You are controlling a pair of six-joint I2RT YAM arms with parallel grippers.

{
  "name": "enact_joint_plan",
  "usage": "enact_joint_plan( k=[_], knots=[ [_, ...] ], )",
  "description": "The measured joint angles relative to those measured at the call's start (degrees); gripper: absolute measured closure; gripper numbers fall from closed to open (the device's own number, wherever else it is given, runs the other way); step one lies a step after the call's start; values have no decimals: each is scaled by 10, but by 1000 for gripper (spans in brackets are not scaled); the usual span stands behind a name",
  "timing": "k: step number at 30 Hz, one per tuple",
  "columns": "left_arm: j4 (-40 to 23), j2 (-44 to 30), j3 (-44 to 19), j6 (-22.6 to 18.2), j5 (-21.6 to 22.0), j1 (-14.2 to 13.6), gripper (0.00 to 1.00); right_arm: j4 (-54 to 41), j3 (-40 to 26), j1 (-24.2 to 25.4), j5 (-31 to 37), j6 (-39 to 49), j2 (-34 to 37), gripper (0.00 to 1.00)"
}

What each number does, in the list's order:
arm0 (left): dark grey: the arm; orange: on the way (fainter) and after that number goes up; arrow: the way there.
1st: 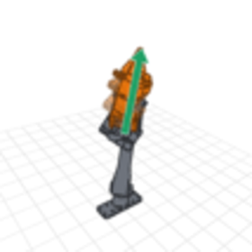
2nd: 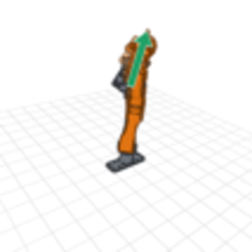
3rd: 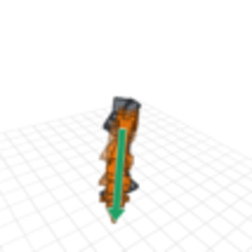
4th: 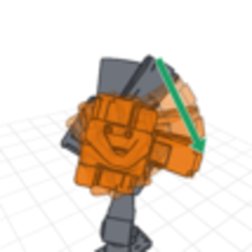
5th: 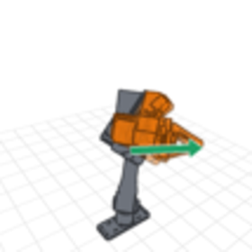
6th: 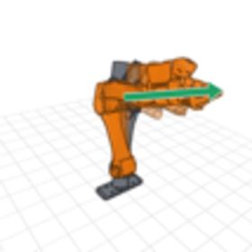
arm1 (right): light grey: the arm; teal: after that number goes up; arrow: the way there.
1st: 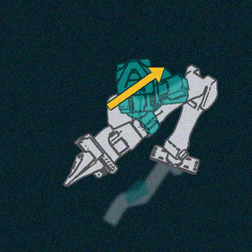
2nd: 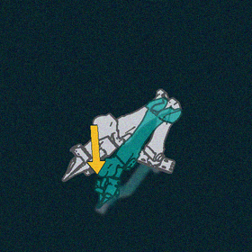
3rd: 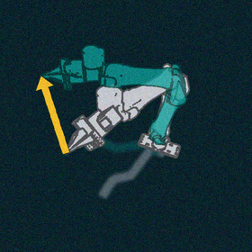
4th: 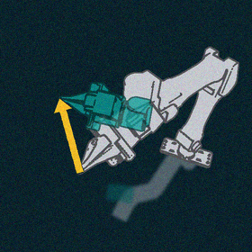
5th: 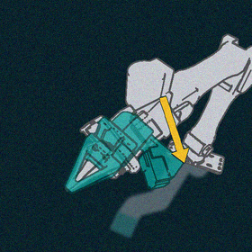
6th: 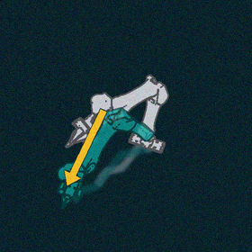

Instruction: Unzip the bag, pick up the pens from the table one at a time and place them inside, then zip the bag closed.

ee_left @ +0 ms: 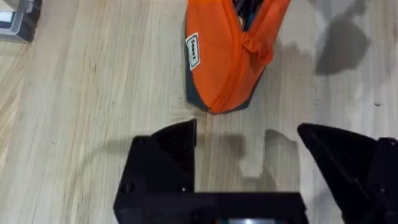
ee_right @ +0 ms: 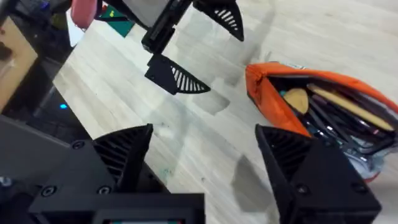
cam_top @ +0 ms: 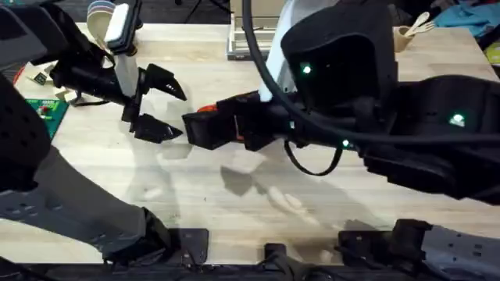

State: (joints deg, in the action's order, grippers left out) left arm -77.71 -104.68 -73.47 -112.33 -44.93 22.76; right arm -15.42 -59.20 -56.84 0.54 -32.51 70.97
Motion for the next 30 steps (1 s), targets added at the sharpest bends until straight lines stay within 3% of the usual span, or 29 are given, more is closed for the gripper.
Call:
enact_joint_plan(
  k=[11,18,30],
  knots=[
    [0,0,0,0,0,0,7,5,0,0,15,-99,62,4],
    [0,0,0,0,0,0,8,75,0,0,24,-127,127,4],
    [0,0,0,0,0,0,7,114,0,-38,127,-129,196,4]
  ],
)
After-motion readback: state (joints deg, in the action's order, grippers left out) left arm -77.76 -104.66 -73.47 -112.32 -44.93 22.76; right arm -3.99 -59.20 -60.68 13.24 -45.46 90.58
